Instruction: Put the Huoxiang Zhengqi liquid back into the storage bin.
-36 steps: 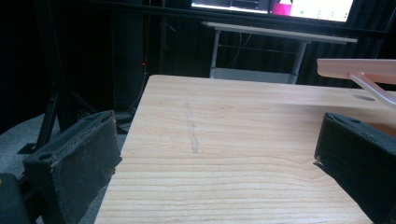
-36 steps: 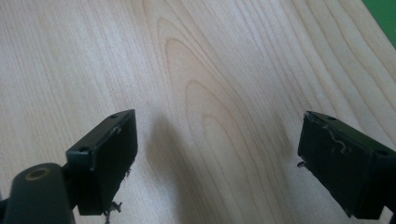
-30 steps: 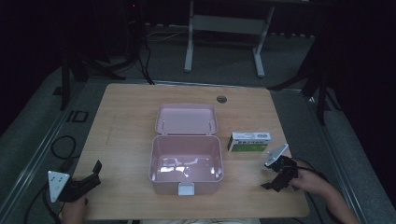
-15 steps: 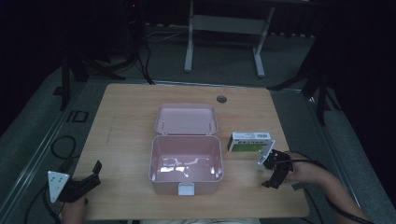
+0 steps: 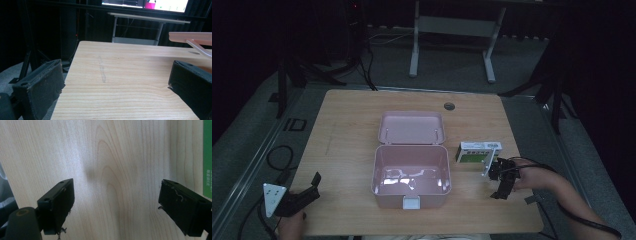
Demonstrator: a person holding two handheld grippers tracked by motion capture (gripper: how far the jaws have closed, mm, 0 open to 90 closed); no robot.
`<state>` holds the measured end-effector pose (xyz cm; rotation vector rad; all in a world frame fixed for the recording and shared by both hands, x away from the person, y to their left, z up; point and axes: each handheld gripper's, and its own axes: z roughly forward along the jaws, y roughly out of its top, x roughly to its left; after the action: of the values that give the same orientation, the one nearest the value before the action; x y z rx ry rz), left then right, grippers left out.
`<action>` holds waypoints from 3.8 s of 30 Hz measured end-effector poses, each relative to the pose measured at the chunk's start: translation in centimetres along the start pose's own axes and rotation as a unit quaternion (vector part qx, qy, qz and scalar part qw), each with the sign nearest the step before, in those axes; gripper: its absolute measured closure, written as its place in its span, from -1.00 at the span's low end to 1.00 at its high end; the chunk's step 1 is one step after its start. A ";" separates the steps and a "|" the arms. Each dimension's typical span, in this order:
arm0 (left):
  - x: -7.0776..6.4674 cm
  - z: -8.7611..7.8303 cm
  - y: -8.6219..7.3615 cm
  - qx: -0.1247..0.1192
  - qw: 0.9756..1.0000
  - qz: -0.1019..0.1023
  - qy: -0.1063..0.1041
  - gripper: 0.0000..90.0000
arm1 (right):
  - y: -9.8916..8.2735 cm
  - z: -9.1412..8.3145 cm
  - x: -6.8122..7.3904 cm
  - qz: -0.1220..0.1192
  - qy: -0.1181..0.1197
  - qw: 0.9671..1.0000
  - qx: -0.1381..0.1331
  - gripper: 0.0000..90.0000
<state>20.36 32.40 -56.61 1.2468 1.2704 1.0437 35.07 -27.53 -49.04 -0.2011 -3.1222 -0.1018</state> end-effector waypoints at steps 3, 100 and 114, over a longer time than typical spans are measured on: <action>0.0 0.0 0.0 0.000 1.000 0.000 0.000 -0.99 | 0.3 -0.1 0.0 -0.010 0.004 1.000 0.005 -0.70; -0.1 0.0 0.0 0.000 1.000 0.001 0.001 -1.00 | 5.0 -4.0 -7.4 0.021 0.010 1.000 0.021 0.37; -0.1 0.0 0.0 0.000 1.000 0.002 0.003 -1.00 | 3.9 -5.7 -3.3 0.007 0.008 1.000 0.016 0.37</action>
<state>20.36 32.31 -56.61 1.2467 1.2719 1.0505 38.89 -24.48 -43.19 -0.2207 -3.1039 -0.0527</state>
